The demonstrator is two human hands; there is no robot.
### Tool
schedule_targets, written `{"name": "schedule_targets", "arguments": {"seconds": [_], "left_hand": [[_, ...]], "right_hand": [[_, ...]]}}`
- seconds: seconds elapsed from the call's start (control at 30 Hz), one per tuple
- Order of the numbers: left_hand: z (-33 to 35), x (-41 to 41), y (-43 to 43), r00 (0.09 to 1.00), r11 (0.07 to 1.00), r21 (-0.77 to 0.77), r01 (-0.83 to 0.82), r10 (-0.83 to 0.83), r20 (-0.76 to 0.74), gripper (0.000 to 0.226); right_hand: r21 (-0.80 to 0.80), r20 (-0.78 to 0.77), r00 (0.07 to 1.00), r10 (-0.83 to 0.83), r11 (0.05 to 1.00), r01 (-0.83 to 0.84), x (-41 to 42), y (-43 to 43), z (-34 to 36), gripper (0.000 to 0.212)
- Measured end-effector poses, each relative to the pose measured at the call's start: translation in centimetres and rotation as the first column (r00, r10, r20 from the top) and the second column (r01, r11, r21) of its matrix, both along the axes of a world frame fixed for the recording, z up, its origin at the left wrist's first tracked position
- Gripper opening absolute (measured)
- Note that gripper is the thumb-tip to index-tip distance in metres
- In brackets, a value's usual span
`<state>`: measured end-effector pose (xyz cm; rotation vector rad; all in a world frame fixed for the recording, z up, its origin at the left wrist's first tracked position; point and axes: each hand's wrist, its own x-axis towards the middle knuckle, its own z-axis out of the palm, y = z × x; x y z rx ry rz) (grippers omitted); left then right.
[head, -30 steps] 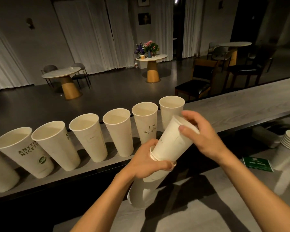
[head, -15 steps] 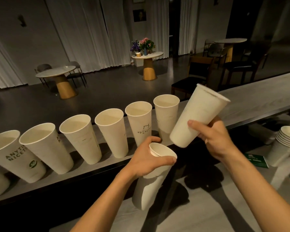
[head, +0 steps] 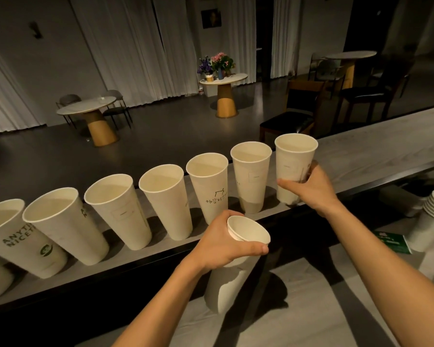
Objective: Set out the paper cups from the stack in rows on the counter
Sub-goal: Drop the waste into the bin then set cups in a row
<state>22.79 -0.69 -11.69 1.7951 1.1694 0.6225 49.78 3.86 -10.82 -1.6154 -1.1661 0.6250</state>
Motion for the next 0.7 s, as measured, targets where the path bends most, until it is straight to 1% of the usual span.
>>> {"name": "schedule_targets", "arguments": {"seconds": [0.1, 0.2, 0.23, 0.27, 0.3, 0.33, 0.37, 0.4, 0.43, 0.47, 0.5, 0.53, 0.57, 0.63, 0.7], "left_hand": [[-0.3, 0.0, 0.3, 1.0, 1.0, 0.02, 0.011, -0.011, -0.006, 0.078], [-0.5, 0.2, 0.2, 1.0, 1.0, 0.015, 0.009, -0.009, -0.014, 0.079], [-0.6, 0.2, 0.2, 1.0, 1.0, 0.012, 0.009, -0.009, -0.023, 0.08], [-0.7, 0.2, 0.2, 1.0, 1.0, 0.013, 0.01, -0.01, -0.029, 0.081], [-0.8, 0.3, 0.1, 0.999, 1.0, 0.02, 0.012, -0.011, -0.041, 0.083], [-0.6, 0.4, 0.1, 0.998, 1.0, 0.024, 0.017, -0.015, -0.056, 0.084], [-0.5, 0.7, 0.1, 0.998, 1.0, 0.021, 0.023, -0.021, -0.061, 0.083], [-0.3, 1.2, 0.0, 0.998, 0.999, 0.021, 0.027, -0.026, -0.048, 0.079], [-0.1, 1.7, -0.1, 0.999, 0.998, 0.037, 0.043, -0.042, -0.034, 0.071], [0.1, 2.4, -0.2, 0.997, 0.996, 0.061, 0.07, -0.069, -0.023, 0.063], [0.2, 3.0, -0.4, 0.996, 0.991, 0.095, 0.089, -0.088, -0.016, 0.061], [0.3, 3.5, -0.6, 0.995, 0.987, 0.123, 0.1, -0.1, -0.003, 0.063], [0.2, 3.9, -0.7, 0.995, 0.986, 0.13, 0.103, -0.104, 0.004, 0.067], [-0.2, 4.0, -0.8, 0.994, 0.985, 0.135, 0.11, -0.112, 0.001, 0.078], [-0.5, 3.9, -0.8, 0.991, 0.978, 0.165, 0.127, -0.119, -0.058, 0.09]], "right_hand": [[-0.023, 0.018, 1.0, 0.003, 1.0, -0.003, -0.1, 0.2, 0.1, 0.083], [-0.139, 0.029, 0.999, 0.042, 0.99, -0.038, 0.3, -0.6, 1.0, 0.088], [-0.18, 0.024, 1.0, 0.007, 0.984, -0.003, 0.2, -1.4, 1.6, 0.091], [-0.2, 0.041, 0.997, -0.063, 0.977, 0.07, 0.0, -2.5, 2.1, 0.092], [-0.171, 0.087, 0.988, -0.131, 0.975, 0.145, -0.5, -3.8, 2.5, 0.088], [-0.114, 0.154, 0.975, -0.161, 0.977, 0.179, -1.4, -5.2, 2.9, 0.083], [-0.078, 0.218, 0.968, -0.126, 0.986, 0.146, -2.6, -6.5, 3.1, 0.082], [-0.108, 0.283, 0.959, -0.028, 0.992, 0.061, -4.0, -7.7, 3.1, 0.089], [-0.196, 0.336, 0.937, 0.101, 0.98, -0.035, -5.5, -8.5, 2.8, 0.095], [-0.311, 0.378, 0.899, 0.223, 0.945, -0.103, -6.7, -9.0, 2.4, 0.097], [-0.402, 0.405, 0.858, 0.316, 0.904, -0.144, -7.4, -9.1, 1.8, 0.093], [-0.454, 0.418, 0.829, 0.372, 0.876, -0.164, -7.9, -9.1, 1.4, 0.087], [-0.462, 0.422, 0.822, 0.383, 0.871, -0.168, -8.2, -9.2, 1.2, 0.084], [-0.442, 0.44, 0.818, 0.37, 0.883, -0.162, -8.0, -9.4, 1.0, 0.087], [-0.477, 0.474, 0.768, 0.43, 0.859, -0.186, -7.8, -9.7, 1.1, 0.085]]}}
